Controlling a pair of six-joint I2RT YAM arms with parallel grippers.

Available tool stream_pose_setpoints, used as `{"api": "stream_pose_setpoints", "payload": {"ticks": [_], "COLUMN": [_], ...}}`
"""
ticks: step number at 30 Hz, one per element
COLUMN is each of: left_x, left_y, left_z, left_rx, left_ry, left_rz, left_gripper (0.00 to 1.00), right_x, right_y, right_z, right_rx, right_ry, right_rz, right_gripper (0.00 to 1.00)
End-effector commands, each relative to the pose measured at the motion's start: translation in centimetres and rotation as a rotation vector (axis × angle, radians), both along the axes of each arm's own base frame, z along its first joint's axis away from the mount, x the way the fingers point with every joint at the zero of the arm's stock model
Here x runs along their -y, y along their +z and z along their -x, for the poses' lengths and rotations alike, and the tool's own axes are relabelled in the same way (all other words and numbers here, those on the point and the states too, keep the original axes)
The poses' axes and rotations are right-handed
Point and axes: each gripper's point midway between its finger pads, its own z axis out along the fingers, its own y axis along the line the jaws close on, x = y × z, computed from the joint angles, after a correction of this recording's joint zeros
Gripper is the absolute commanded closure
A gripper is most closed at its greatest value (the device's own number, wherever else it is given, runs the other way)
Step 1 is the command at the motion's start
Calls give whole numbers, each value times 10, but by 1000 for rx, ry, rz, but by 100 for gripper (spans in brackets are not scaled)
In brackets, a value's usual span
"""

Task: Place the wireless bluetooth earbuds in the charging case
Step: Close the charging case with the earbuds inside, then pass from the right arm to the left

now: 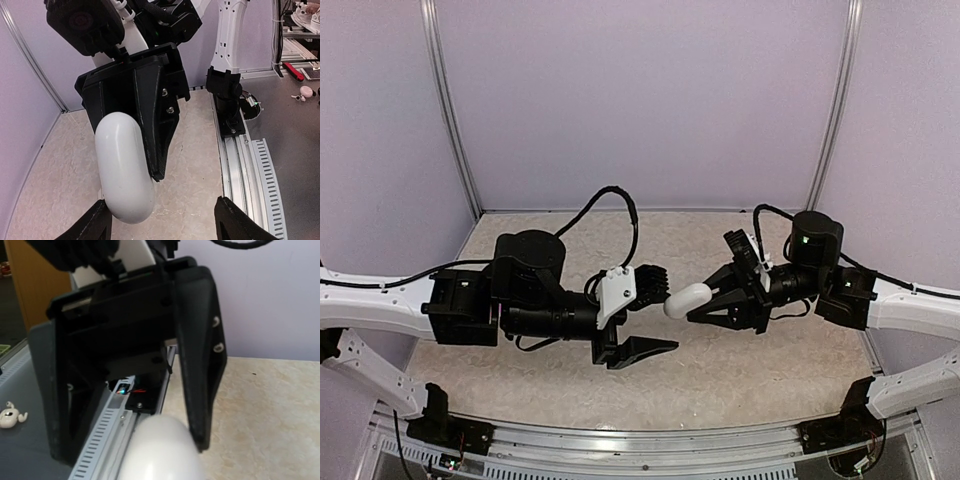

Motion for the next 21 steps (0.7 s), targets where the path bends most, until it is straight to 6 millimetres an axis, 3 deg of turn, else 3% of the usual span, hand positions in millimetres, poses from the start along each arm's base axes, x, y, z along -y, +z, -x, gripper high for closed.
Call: {"api": "stream_pose_setpoints", "payload": {"ticks": [1, 5, 9, 13, 16, 21], "left_x": [6, 8, 4, -15, -26, -21], "left_y": [23, 16, 22, 35, 40, 23], "left_z": [14, 7, -5, -25, -38, -46], "left_rx": [72, 83, 108, 164, 218, 302], "left_ry": [-43, -7, 68, 204, 286, 328], "left_rz": [50, 27, 57, 129, 141, 31], "left_gripper": [31, 32, 28, 17, 16, 20], "right_x": [-1, -1, 0, -2, -5, -10], "right_y": [11, 11, 10, 6, 1, 1], "right_z": [-2, -3, -4, -13, -18, -22], "right_rx": [23, 22, 18, -29, -81, -179], "right_ry": [-17, -20, -31, -80, -101, -102], "right_rz": [-33, -32, -26, -10, 14, 17], "right_gripper": [100, 100, 100, 100, 100, 100]}}
